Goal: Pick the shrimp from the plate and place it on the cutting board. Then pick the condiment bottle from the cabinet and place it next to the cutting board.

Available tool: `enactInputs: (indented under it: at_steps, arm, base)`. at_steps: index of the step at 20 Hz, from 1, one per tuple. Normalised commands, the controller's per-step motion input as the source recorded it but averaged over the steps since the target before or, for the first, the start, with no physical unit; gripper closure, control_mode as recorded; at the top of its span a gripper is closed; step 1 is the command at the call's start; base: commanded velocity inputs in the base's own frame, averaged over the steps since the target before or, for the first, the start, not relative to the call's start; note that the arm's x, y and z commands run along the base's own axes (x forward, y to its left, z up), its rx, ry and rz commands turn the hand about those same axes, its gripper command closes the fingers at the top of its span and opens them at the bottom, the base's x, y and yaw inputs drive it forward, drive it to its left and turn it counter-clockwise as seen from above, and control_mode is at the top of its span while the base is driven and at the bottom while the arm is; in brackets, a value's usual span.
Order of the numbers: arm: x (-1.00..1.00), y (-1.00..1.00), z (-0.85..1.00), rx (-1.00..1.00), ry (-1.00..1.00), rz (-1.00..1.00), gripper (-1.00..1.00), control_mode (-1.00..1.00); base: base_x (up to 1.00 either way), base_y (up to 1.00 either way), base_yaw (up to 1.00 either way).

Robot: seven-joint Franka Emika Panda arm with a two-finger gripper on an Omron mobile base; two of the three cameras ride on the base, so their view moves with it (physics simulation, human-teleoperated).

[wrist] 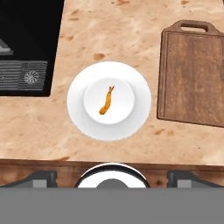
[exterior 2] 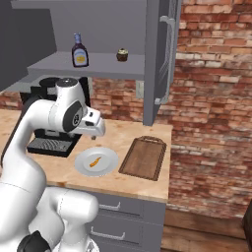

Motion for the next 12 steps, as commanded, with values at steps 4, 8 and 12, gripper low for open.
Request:
enactInputs:
  at_steps: [4, 8, 12]
  arm:
    - [-0.05, 0.0, -0.25, 0.0, 0.0, 0.0, -1.0, -1.0]
    - [-0.01, 0.0, -0.26, 0.0, 0.0, 0.0, -1.0, -1.0]
    - [0.0, 0.01, -0.22, 0.0, 0.0, 0.0, -1.0, -1.0]
  base:
    - [0.0, 0.0, 0.0]
    - [0.0, 0.0, 0.0]
    - [0.0, 0.0, 0.0]
